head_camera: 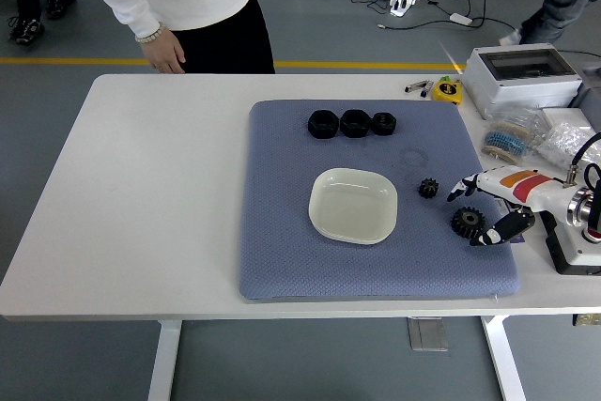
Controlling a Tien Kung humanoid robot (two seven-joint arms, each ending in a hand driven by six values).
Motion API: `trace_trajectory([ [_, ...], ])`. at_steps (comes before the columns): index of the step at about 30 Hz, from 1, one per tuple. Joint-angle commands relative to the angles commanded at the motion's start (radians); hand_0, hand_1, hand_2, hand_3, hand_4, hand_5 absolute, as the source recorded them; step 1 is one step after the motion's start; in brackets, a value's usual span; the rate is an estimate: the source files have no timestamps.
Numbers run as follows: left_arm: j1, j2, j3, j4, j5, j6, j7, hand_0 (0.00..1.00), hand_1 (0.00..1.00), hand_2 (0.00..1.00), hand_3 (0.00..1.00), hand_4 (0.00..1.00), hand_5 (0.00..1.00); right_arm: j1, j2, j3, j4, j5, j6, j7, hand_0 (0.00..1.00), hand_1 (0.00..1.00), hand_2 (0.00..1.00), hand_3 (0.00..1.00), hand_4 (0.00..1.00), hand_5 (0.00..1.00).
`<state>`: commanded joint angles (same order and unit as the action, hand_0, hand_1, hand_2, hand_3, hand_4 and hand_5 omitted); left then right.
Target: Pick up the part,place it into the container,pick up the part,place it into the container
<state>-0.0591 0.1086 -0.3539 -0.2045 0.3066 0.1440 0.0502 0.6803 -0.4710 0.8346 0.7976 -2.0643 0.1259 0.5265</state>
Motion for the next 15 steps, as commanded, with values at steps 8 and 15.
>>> trace_trajectory([
  [8, 0.001, 0.002, -0.003, 0.0, 0.007, 0.001, 0.002, 0.837, 0.888, 0.899, 0.804, 0.829, 0.695, 0.016, 0.033, -0.01, -0.076, -0.012, -0.005, -0.002, 0.657, 0.681, 0.712, 0.64, 0.905, 0.272],
  [15, 0.003, 0.004, -0.008, -0.001, 0.019, 0.001, 0.005, 0.836, 0.887, 0.899, 0.804, 0.828, 0.694, 0.027, 0.064, -0.009, -0.15, -0.012, -0.009, -0.004, 0.633, 0.672, 0.709, 0.631, 0.891, 0.264],
])
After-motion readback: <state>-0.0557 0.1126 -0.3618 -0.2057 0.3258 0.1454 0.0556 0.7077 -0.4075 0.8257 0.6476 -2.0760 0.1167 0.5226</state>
